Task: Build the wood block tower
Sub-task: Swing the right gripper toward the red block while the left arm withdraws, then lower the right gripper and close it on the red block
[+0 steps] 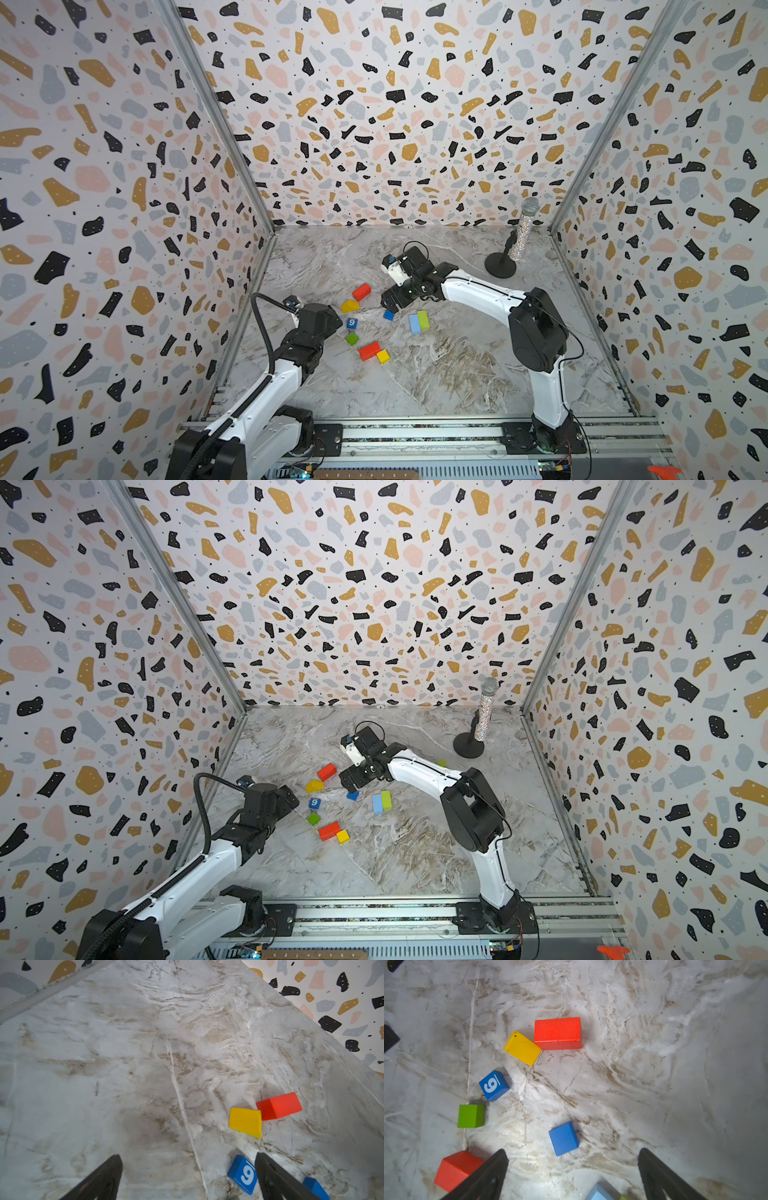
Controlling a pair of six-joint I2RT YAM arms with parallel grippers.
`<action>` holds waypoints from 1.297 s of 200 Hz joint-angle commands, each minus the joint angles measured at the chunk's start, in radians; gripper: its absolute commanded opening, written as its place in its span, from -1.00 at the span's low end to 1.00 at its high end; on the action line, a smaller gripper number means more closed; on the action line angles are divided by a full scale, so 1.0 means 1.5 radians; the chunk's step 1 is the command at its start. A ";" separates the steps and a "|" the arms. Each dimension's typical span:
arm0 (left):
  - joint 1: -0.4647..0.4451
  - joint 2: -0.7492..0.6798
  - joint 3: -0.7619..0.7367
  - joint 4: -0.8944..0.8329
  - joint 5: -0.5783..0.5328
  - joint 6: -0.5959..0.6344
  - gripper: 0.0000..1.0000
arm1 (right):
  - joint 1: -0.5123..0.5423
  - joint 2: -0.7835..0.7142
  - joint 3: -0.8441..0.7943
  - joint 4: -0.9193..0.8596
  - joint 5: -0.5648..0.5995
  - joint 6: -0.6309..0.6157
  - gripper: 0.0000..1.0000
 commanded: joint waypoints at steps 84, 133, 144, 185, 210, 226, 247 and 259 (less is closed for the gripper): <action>0.038 0.031 -0.051 0.128 0.056 0.007 1.00 | 0.022 0.164 0.261 -0.063 0.029 -0.028 0.93; 0.039 0.029 -0.050 0.129 0.059 0.009 1.00 | 0.030 0.228 0.336 -0.070 0.029 -0.021 0.84; 0.039 0.031 -0.049 0.129 0.061 0.008 1.00 | 0.031 0.234 0.339 -0.064 0.027 -0.019 0.76; 0.040 0.044 -0.050 0.139 0.074 0.009 1.00 | 0.033 0.257 0.365 -0.062 0.013 -0.012 0.68; 0.040 0.051 -0.048 0.141 0.081 0.010 1.00 | 0.039 0.267 0.374 -0.059 0.011 -0.013 0.94; 0.041 0.049 -0.048 0.140 0.082 0.010 1.00 | 0.042 0.276 0.380 -0.057 0.014 -0.008 0.94; 0.040 0.048 -0.048 0.139 0.083 0.010 1.00 | 0.042 0.288 0.391 -0.057 0.020 0.001 0.93; 0.040 0.048 -0.048 0.138 0.084 0.009 1.00 | 0.042 0.294 0.398 -0.054 0.022 0.004 0.92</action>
